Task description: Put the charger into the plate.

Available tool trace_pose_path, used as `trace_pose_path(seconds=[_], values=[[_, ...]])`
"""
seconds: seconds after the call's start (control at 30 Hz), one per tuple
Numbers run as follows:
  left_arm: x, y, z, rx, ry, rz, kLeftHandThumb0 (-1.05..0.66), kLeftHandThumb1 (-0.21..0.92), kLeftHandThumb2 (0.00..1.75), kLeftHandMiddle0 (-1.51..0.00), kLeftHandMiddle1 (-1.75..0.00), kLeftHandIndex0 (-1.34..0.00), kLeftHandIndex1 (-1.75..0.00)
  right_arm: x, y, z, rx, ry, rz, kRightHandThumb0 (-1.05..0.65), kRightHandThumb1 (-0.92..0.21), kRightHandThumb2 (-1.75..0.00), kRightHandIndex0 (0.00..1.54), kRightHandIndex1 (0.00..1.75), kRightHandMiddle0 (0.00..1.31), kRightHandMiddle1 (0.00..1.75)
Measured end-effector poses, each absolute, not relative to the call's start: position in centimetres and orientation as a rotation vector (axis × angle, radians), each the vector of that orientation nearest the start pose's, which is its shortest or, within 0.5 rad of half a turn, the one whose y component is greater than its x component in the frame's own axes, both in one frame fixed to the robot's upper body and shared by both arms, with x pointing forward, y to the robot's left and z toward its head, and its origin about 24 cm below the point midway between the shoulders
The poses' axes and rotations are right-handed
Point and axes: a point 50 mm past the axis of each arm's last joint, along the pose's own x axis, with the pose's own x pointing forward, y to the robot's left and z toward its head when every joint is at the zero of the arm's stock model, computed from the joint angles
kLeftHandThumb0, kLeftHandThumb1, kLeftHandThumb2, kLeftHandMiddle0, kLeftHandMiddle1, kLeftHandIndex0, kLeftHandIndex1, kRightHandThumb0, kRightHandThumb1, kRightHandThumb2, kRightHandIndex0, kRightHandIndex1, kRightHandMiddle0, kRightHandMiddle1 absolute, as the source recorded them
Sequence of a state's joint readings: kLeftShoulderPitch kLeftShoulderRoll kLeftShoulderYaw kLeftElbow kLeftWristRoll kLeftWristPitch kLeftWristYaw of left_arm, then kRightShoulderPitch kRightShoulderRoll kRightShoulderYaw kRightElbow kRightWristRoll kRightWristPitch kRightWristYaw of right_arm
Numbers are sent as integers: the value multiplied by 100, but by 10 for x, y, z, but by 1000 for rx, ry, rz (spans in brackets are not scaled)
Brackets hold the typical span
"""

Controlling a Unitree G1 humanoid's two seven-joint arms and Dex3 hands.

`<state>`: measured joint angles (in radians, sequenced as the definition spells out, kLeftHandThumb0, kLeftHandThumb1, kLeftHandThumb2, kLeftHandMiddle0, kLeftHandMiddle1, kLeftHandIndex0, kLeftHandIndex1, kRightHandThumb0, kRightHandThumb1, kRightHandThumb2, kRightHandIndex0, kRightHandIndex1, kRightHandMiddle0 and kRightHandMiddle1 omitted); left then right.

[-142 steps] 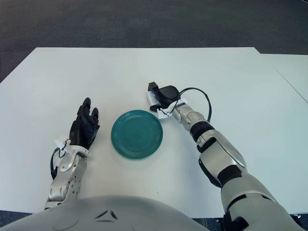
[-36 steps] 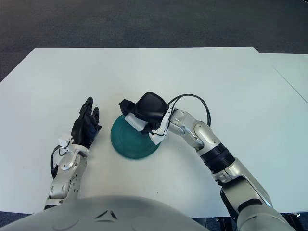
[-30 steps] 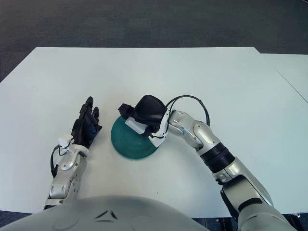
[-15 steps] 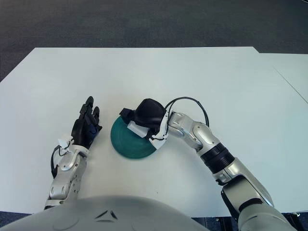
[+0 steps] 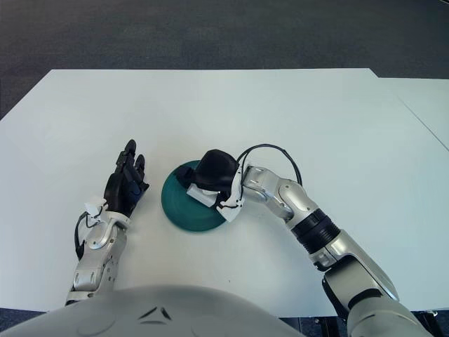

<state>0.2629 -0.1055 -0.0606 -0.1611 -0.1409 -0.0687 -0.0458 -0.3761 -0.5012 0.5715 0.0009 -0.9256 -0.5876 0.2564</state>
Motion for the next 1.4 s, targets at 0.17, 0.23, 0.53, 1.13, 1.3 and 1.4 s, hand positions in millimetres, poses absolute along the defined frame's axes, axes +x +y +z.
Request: trace_pose_path(seconds=[0.17,0.23,0.53,1.13,1.3,1.4], values=[[203,132,31,-248,8,0,-105,92,113,0,0,0,0,241,-61,84,-1452,-813,1046,-46,-40,-120,97,175,54,175],[203,132,31,-248,8,-1,-105,92,115,0,0,0,0,241,-60,84,-1423,-817,1036,-42,-57,-99,77,175,43,175],[204,140,27,-297,36,27,-105,92,113,0,0,-1,0,231,-59,87,-1307,-812,1067,-95,-91,-73,9,94,2,108],[209,147,26,-373,87,78,-105,92,116,0,0,0,0,223,-64,88,-1257,-846,1101,-105,-92,-94,0,0,0,1],[209,146,27,-377,93,76,-105,92,116,0,0,0,0,225,-66,86,-1227,-832,1098,-105,-92,-95,0,0,0,0],[209,146,27,-380,93,75,-105,92,115,0,0,0,0,226,-66,86,-1206,-828,1096,-105,-92,-95,0,0,1,0]])
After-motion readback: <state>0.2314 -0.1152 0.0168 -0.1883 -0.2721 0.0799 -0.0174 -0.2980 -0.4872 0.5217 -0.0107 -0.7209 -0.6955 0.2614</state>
